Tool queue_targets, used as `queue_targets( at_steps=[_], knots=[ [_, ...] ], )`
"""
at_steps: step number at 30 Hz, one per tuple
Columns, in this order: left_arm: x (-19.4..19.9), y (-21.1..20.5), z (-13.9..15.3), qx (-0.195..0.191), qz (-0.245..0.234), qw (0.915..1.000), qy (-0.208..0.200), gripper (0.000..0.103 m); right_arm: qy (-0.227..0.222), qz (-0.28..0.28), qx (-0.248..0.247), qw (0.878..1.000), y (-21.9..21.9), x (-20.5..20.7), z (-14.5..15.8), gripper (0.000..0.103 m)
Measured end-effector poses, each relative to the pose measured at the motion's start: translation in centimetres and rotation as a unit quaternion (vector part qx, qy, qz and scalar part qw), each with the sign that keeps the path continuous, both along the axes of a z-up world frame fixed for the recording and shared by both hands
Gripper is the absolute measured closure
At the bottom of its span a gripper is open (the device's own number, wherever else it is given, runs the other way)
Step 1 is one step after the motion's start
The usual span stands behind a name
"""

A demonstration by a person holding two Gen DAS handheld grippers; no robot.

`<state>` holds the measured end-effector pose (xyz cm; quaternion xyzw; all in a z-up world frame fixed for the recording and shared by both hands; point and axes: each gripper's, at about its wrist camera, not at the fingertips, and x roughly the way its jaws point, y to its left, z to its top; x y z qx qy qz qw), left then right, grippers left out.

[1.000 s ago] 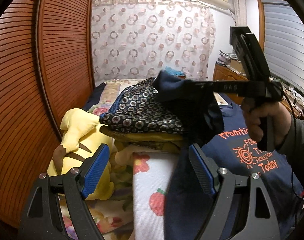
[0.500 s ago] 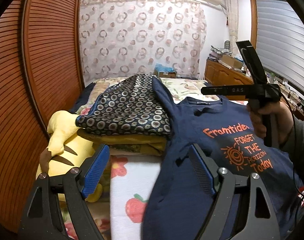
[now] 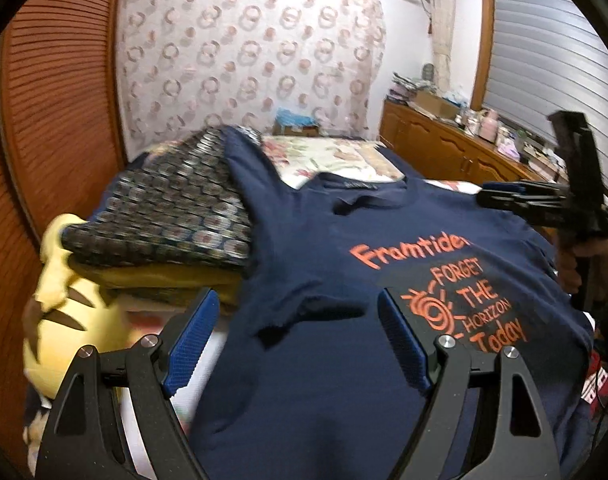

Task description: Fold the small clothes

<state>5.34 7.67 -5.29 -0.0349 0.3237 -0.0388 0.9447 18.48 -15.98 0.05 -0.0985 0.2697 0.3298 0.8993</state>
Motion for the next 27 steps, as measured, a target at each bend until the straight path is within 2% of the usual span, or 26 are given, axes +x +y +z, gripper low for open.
queue_targets(
  at_steps=[7,16,23,27],
  knots=[
    [2.7,-3.4,-2.1,0.01,-0.035,0.9985,0.041,0.021,0.012,-0.08,-0.012,0.997,-9.4,-2.3,-1.8,0.05],
    [5.3,-5.9,-3.6,0.042,-0.064,0.9936,0.083,0.021,0.037,-0.178,-0.019,0.983,-17.6,-3.2,-3.6,0.05],
    [6.4,-6.5,-5.1,0.056,-0.067,0.9893,0.117,0.021,0.073,-0.231,-0.015,0.97,-20.7,-1.1,-4.6,0.05],
    [6.5,-6.9,-5.4,0.067,-0.068,0.9884,0.118,0.021,0.092,-0.241,-0.01,0.966,-20.8,-0.4,-5.2,0.05]
  ],
)
